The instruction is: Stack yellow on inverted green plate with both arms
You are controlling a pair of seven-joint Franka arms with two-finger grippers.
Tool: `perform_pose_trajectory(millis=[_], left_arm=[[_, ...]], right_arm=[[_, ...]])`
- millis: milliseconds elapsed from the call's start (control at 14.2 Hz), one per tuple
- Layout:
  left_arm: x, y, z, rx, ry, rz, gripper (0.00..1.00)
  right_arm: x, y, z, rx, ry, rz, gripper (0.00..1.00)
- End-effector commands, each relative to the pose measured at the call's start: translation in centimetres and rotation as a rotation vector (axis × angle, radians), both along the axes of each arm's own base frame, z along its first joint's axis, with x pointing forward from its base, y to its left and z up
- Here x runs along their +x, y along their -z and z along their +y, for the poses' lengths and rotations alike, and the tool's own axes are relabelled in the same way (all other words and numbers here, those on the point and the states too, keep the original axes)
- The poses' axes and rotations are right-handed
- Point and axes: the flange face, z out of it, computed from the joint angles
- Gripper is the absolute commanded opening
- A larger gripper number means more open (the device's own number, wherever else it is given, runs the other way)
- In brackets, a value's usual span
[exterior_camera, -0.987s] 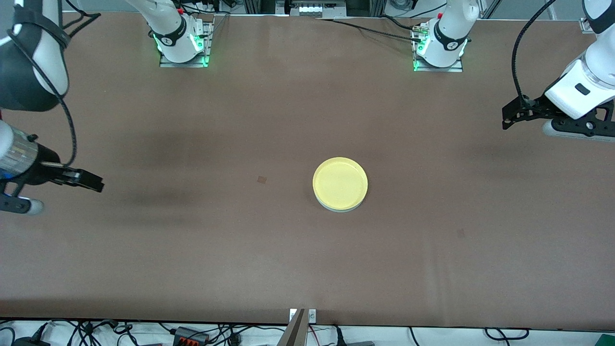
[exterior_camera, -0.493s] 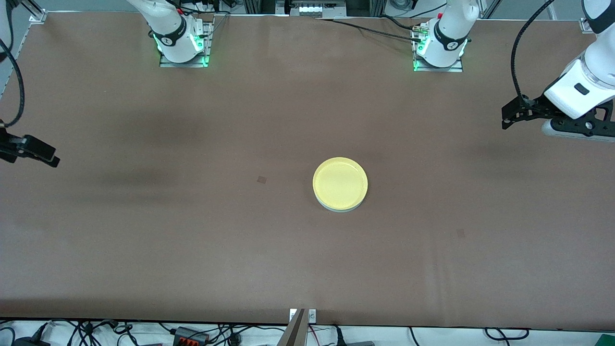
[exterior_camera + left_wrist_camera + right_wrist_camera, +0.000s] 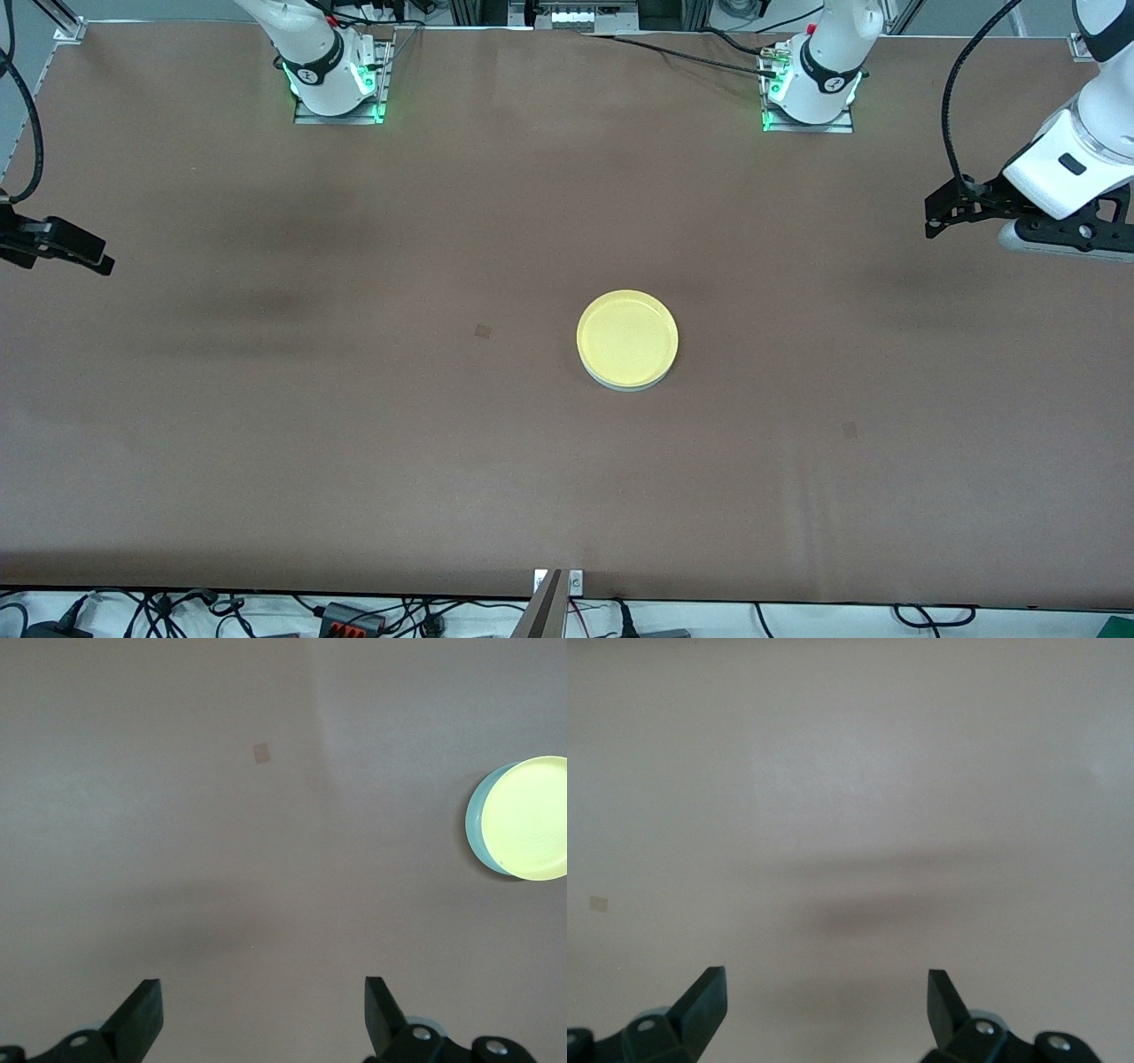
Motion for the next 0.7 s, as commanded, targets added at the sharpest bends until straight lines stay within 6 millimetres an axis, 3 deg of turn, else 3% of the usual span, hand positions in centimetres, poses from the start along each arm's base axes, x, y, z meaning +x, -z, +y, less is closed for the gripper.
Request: perform_pose_trajectory(millis=[0,634], left_arm=[[-0.29,-0.74,-0.36,0.014,0.028,0.0,1.0],[-0.35,-0.72,-0.96,0.015,0.037,0.002,1.0]], right_arm=[[-3.44,0.59,0.08,-0.017,-0.021,-0.034,1.0],[-4.05,0.85,0.64,-0.002,-0.029,0.02,1.0]])
